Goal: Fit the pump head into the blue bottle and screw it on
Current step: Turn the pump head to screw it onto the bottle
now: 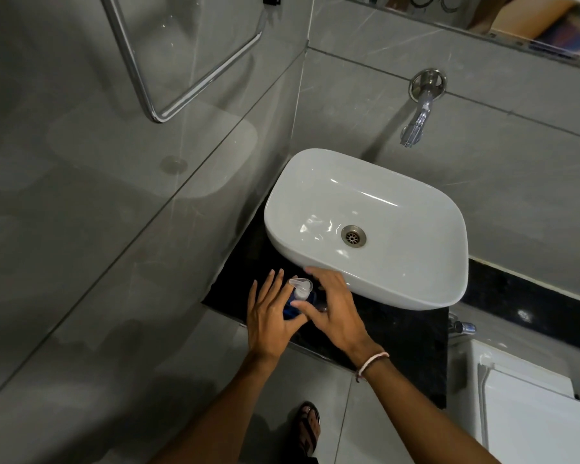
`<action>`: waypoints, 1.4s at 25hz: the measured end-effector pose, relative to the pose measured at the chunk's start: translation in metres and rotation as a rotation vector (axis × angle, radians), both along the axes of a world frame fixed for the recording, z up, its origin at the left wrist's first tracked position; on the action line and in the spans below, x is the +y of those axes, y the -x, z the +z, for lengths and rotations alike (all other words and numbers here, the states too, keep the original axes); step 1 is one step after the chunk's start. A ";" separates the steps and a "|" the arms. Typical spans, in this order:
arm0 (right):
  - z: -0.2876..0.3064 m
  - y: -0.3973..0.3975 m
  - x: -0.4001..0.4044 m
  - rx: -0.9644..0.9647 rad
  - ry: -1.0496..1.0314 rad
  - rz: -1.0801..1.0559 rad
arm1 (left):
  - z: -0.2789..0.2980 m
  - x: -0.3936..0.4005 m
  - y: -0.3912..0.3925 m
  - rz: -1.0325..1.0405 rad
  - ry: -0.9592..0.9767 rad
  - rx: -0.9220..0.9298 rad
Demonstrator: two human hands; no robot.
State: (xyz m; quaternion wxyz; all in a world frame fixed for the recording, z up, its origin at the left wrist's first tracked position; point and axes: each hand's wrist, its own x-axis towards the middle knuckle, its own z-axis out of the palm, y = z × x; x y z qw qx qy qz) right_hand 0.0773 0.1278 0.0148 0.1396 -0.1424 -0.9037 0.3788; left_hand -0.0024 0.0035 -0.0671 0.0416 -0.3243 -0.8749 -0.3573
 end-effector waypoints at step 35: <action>0.058 0.019 0.018 -0.272 -0.101 0.173 | 0.005 0.001 -0.002 0.026 -0.054 0.011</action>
